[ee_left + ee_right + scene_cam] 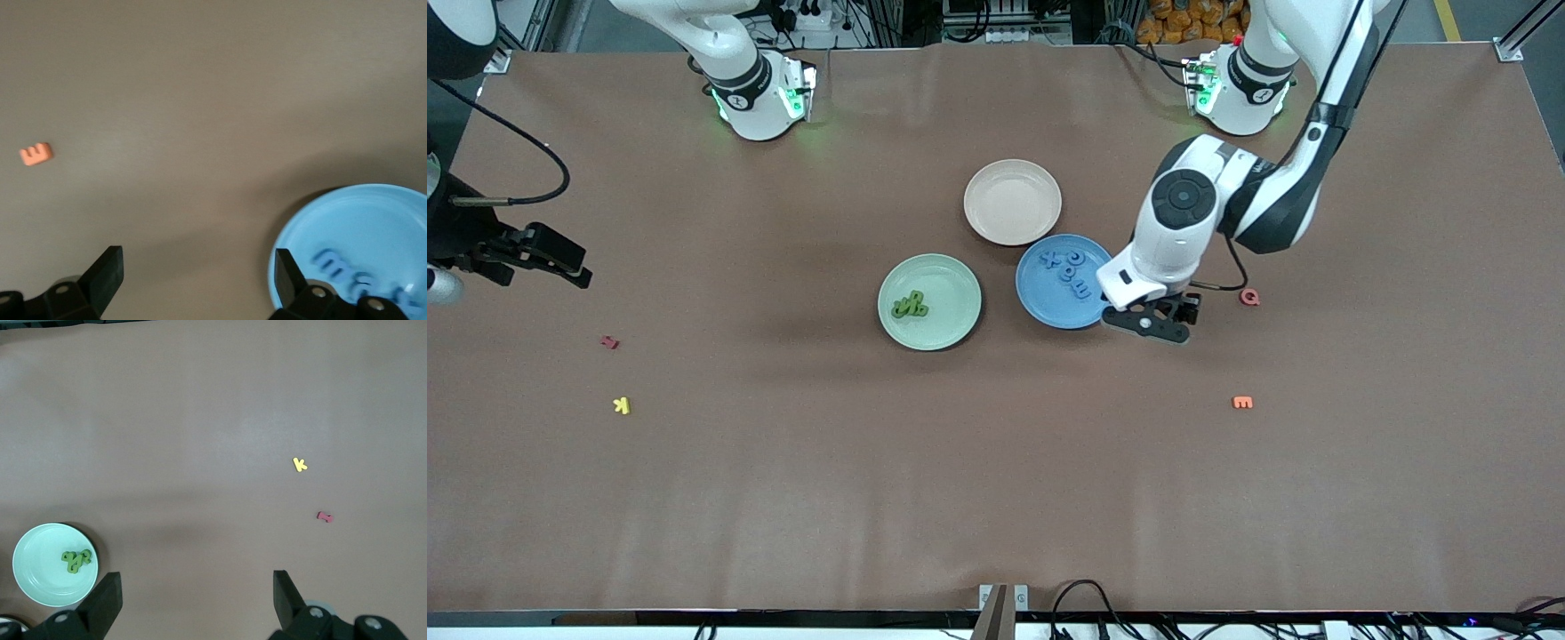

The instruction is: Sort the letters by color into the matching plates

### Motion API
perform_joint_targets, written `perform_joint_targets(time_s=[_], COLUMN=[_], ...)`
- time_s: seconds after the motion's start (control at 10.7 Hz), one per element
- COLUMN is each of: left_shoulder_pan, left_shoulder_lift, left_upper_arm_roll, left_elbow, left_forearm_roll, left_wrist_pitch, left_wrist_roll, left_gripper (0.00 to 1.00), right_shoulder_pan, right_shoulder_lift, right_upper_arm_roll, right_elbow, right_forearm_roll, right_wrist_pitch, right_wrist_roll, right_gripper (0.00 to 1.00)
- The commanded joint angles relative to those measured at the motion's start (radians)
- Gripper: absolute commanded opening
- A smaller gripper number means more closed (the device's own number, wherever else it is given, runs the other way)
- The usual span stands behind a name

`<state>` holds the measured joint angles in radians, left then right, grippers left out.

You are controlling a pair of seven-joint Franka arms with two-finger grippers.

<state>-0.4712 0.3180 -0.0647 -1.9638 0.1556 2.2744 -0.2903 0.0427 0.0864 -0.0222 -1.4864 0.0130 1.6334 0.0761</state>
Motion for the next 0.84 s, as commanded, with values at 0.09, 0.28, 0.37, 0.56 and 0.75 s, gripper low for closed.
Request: perform_joint_targets(time_s=[0.09, 0.28, 0.37, 0.56, 0.75], left_shoulder_pan=[-0.009, -0.007, 0.0, 0.017, 0.019], left_shoulder_lift=[-0.02, -0.031, -0.037, -0.053, -0.069], left_upper_arm_roll=[0.086, 0.121, 0.141, 0.18, 0.232], left_elbow=[0.01, 0.01, 0.01, 0.006, 0.008], left_forearm_roll=[0.004, -0.002, -0.043, -0.102, -0.107], left_wrist_pitch=[-0.018, -0.018, -0.019, -0.019, -0.035], left_wrist_roll=[0.063, 0.063, 0.063, 0.086, 0.153], left_gripper=[1.0, 1.0, 1.0, 1.0, 1.0], right_shoulder_pan=[-0.004, -0.004, -0.004, -0.004, -0.004], right_shoulder_lift=[-0.004, -0.004, -0.004, -0.004, -0.004], right_upper_arm_roll=[0.008, 0.008, 0.008, 0.008, 0.008], right_elbow=[-0.002, -0.002, -0.002, -0.002, -0.002], right_forearm_roll=[-0.014, -0.014, -0.014, -0.014, -0.014], right_wrist_pitch=[-0.003, -0.004, -0.004, -0.004, -0.004], right_wrist_roll=[0.001, 0.001, 0.001, 0.001, 0.001], right_gripper=[1.0, 1.0, 1.0, 1.0, 1.0])
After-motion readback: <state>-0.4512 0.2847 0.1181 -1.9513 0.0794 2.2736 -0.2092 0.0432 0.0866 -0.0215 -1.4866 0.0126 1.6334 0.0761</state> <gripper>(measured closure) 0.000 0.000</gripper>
